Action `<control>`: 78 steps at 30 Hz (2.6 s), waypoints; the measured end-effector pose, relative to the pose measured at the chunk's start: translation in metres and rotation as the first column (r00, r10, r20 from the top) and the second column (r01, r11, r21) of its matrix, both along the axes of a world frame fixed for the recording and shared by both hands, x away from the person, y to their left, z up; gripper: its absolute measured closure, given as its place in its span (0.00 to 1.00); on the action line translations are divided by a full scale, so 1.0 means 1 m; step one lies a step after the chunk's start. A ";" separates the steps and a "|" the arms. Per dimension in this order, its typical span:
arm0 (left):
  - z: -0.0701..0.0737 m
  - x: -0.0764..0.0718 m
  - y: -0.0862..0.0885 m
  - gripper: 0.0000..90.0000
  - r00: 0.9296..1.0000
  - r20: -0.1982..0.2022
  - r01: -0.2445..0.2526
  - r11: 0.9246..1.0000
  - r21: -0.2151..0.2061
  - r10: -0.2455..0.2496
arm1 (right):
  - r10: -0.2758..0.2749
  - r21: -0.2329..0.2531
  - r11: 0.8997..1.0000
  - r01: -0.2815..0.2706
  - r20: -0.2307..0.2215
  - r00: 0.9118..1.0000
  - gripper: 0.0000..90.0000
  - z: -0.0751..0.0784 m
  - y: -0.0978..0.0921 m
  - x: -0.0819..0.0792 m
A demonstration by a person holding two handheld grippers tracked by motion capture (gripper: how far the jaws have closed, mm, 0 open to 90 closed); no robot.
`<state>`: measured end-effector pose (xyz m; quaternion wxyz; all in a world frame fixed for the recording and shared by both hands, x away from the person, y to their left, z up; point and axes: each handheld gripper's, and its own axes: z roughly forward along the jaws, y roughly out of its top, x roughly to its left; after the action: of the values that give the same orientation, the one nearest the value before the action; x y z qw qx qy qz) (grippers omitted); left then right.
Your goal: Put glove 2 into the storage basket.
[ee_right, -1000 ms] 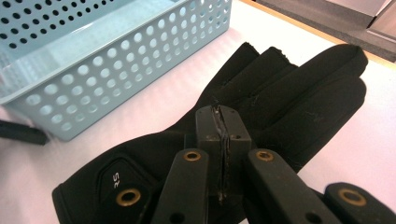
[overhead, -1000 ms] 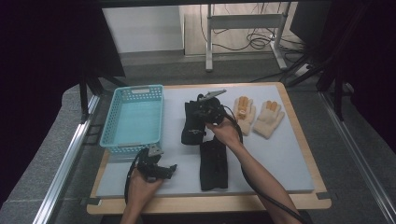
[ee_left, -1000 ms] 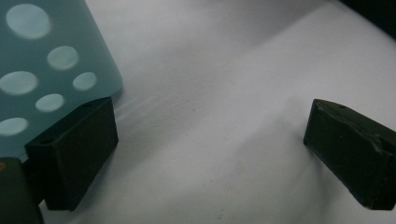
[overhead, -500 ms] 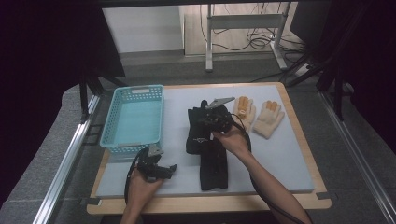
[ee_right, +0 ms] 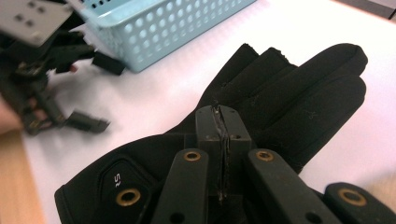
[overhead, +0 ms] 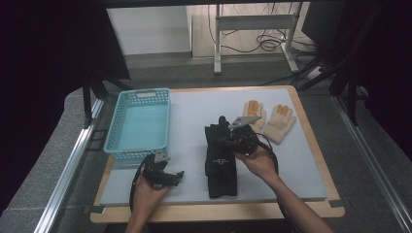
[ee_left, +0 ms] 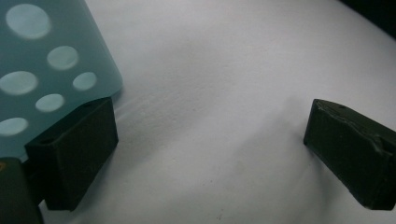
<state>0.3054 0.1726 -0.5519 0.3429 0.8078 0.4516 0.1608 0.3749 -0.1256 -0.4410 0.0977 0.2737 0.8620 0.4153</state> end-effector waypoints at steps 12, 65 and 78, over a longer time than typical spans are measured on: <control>0.000 0.000 0.000 0.04 1.000 0.002 -0.001 1.000 -0.003 0.001 | 0.028 0.001 1.000 -0.028 -0.035 0.999 0.97 -0.017 -0.019 -0.038; 0.001 0.001 0.006 0.01 1.000 -0.014 -0.027 1.000 0.014 0.027 | 0.051 -0.042 0.998 -0.055 -0.079 0.996 0.98 -0.090 -0.047 -0.065; 0.000 0.000 0.014 0.00 1.000 -0.017 -0.026 1.000 0.012 0.026 | 0.094 -0.054 0.994 -0.098 -0.076 0.993 0.97 -0.091 -0.015 -0.062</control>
<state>0.3051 0.1867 -0.5520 0.3322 0.8053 0.4640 0.1609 0.3132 -0.1405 -0.5322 0.0538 0.2438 0.8888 0.3843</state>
